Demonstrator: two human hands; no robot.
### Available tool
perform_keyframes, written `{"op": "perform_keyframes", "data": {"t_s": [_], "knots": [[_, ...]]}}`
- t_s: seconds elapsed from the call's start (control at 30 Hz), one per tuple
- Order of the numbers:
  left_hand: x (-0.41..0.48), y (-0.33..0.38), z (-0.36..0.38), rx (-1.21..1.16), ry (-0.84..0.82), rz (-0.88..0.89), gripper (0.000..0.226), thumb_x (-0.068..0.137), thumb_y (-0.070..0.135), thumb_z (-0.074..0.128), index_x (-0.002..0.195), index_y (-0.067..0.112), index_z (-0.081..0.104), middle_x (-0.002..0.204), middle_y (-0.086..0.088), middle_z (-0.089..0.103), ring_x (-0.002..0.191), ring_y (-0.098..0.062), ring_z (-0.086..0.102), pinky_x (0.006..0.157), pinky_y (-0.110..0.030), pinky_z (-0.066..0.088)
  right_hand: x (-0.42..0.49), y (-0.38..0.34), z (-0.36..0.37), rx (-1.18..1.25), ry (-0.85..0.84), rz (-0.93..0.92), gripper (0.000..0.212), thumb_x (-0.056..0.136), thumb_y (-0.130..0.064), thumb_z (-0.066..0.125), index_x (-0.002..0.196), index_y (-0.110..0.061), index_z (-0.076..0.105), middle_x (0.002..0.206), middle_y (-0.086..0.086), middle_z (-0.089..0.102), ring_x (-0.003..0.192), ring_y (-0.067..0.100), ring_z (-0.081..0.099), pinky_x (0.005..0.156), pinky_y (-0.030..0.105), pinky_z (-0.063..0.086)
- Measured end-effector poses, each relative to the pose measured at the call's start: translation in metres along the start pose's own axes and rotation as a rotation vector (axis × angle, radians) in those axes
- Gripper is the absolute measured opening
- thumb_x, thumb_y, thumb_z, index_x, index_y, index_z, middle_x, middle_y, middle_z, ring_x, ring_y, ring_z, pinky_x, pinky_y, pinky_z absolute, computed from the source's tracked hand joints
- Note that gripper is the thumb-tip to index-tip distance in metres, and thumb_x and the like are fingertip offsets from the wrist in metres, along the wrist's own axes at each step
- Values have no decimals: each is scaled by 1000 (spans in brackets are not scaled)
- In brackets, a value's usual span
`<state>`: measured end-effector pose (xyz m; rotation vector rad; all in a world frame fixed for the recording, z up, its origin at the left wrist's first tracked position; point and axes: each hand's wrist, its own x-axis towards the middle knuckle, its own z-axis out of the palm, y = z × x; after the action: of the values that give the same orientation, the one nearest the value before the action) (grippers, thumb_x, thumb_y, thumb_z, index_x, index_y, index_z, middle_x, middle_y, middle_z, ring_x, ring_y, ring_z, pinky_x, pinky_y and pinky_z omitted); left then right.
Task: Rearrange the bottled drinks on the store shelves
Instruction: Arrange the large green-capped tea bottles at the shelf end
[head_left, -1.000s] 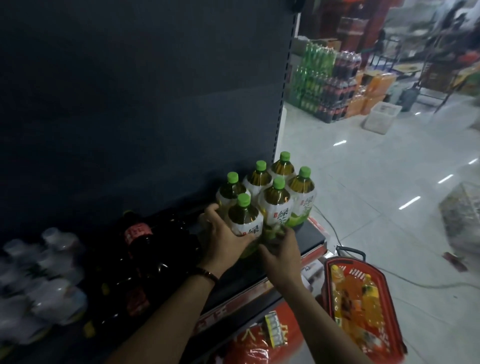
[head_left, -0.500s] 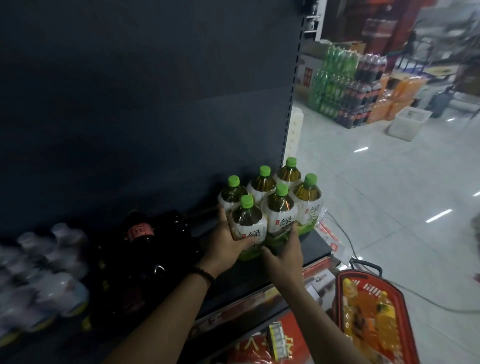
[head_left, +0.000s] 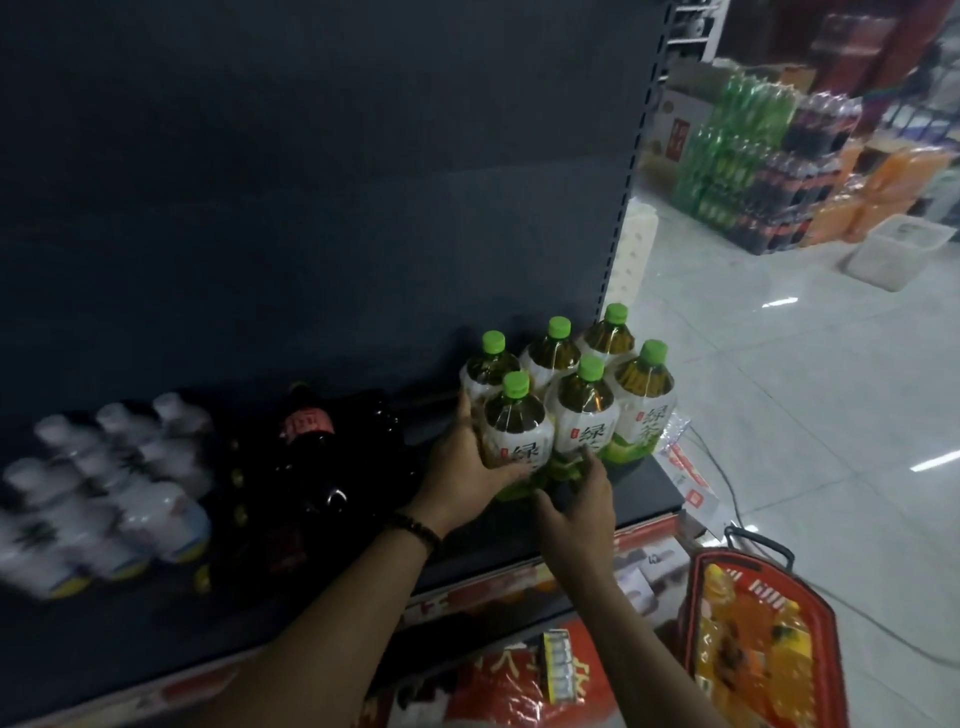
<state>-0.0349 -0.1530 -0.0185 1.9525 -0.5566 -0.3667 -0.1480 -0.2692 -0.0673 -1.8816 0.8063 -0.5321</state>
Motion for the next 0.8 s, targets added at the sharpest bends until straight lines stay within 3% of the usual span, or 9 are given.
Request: {"op": "perform_keyframes", "data": {"t_s": [0.07,0.17,0.23,0.33,0.47,0.53,0.63,0.73,0.8], "knots": [[-25,12,-5,84,69,6,87,83,24,89,155,32,40,137,24,57,124,7,55,95,-2,45,-8,-3,0,-4,-2,-51,60,90,-21,79,142,-19,50,131,2,55,118,17,56,92,30,46],[-76,10,-16,190,204,-5,45,92,29,80,133,32,61,121,20,66,99,5,68,83,-13,58,-24,-3,8,-6,-69,-240,33,91,-11,77,118,-22,62,108,-4,63,99,14,64,78,25,49],[-115,-4,-25,226,252,-32,26,96,29,76,120,32,68,106,19,70,91,5,69,77,-15,59,-39,-4,16,-3,-243,-323,27,92,-10,74,109,-28,64,96,-10,68,84,3,66,69,19,50],[-179,-35,-40,295,260,-139,9,97,33,71,107,33,71,93,20,74,87,6,71,75,-16,57,-68,-4,39,-87,-583,-445,12,91,-18,70,97,-27,65,82,-15,66,74,3,64,62,11,42],[-263,-93,-69,364,175,-406,11,96,42,65,104,35,70,96,17,75,87,3,70,79,-29,60,-113,-2,84,-198,-905,-554,10,91,-27,69,99,-22,75,92,-5,77,84,11,69,74,24,48],[-300,-119,-84,392,122,-522,12,98,42,65,104,33,70,95,14,75,85,-1,69,77,-35,61,-138,1,108,-268,-1064,-568,13,94,-25,70,105,-24,76,100,-7,77,91,10,68,82,20,45],[-342,-153,-106,396,72,-652,15,99,43,60,87,35,62,86,7,71,78,-12,67,74,-47,59,-173,10,140,-369,-1299,-496,10,100,-32,66,108,-27,70,100,-11,72,90,8,66,82,25,50],[-373,-190,-130,356,43,-698,27,93,59,54,96,36,67,98,10,73,88,-10,68,82,-44,60,-205,18,170,-408,-1383,-395,18,101,-35,67,111,-20,68,99,-11,67,90,11,64,79,28,51],[-390,-220,-150,352,26,-697,36,94,57,56,107,27,71,106,7,74,94,-11,69,87,-43,60,-227,22,193,-403,-1352,-330,22,101,-33,67,112,-14,69,101,-9,67,94,13,64,79,26,50]]}}
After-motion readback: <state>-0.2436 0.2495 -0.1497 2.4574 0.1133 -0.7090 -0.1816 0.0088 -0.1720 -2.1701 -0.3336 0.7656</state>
